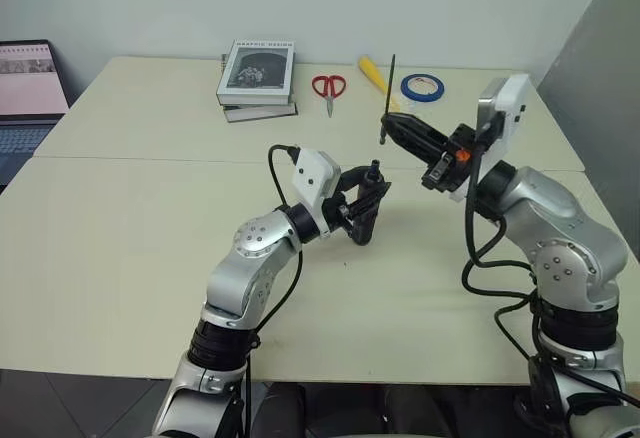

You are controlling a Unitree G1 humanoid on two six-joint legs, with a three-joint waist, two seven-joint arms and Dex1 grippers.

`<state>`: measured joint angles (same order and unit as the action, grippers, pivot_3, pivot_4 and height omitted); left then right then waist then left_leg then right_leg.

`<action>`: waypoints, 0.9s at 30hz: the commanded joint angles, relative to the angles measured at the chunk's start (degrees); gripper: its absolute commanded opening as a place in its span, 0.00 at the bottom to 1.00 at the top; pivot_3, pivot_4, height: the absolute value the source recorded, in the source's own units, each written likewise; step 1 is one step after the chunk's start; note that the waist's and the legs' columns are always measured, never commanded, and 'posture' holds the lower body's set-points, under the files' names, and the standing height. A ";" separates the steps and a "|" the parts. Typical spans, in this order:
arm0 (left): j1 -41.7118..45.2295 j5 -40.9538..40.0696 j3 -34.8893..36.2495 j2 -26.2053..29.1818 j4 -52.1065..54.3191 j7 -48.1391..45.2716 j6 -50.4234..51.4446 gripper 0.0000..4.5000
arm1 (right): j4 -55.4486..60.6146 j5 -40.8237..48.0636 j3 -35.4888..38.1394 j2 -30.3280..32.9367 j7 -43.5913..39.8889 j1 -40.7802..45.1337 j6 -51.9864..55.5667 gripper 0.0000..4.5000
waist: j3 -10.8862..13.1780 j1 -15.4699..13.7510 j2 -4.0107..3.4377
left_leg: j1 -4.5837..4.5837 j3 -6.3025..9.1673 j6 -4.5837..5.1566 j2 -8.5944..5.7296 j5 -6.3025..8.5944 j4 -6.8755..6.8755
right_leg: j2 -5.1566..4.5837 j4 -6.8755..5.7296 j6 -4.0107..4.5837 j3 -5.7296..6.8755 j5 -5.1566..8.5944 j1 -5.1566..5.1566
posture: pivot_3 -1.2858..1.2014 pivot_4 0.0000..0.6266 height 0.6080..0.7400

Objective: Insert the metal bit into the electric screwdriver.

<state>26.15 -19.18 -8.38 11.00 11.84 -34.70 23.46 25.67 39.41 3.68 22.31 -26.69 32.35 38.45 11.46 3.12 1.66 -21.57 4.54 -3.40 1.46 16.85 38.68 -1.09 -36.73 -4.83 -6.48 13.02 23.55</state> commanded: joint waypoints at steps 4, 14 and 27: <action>1.36 -0.67 0.22 0.35 0.66 -0.77 -0.14 0.36 | 4.70 -1.09 -1.19 -2.28 3.41 -0.18 -1.51 0.00 | 0.00 0.10 0.00 | 0.00 0.01 0.00 0.00 0.00 0.00 | 0.00 -0.02 0.00 0.01 0.00 0.02 | 0.52 0.24 1.00; 2.04 -1.25 0.93 1.60 0.00 -2.02 0.26 0.36 | 5.40 -1.55 -1.51 -2.89 2.77 -3.30 -3.22 0.00 | 0.00 0.11 0.00 | -0.04 0.04 0.00 0.01 0.00 0.00 | 0.00 -0.01 0.01 0.04 0.01 0.04 | 0.52 0.24 1.00; 1.80 -1.42 0.76 2.26 0.30 -1.99 0.49 0.36 | 5.07 -2.01 -1.54 -1.86 1.79 -4.33 -4.03 0.00 | 0.00 0.13 0.00 | -0.05 0.05 0.00 0.01 0.00 0.00 | 0.01 -0.01 0.01 0.05 0.01 0.05 | 0.52 0.24 1.00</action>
<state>27.38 -20.34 -8.08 12.99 10.92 -36.84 23.83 29.27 37.20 1.15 20.01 -24.26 28.01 35.72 11.46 3.25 1.66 -21.62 4.58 -3.40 1.47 16.85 38.67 -1.08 -36.74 -4.82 -6.43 13.04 23.61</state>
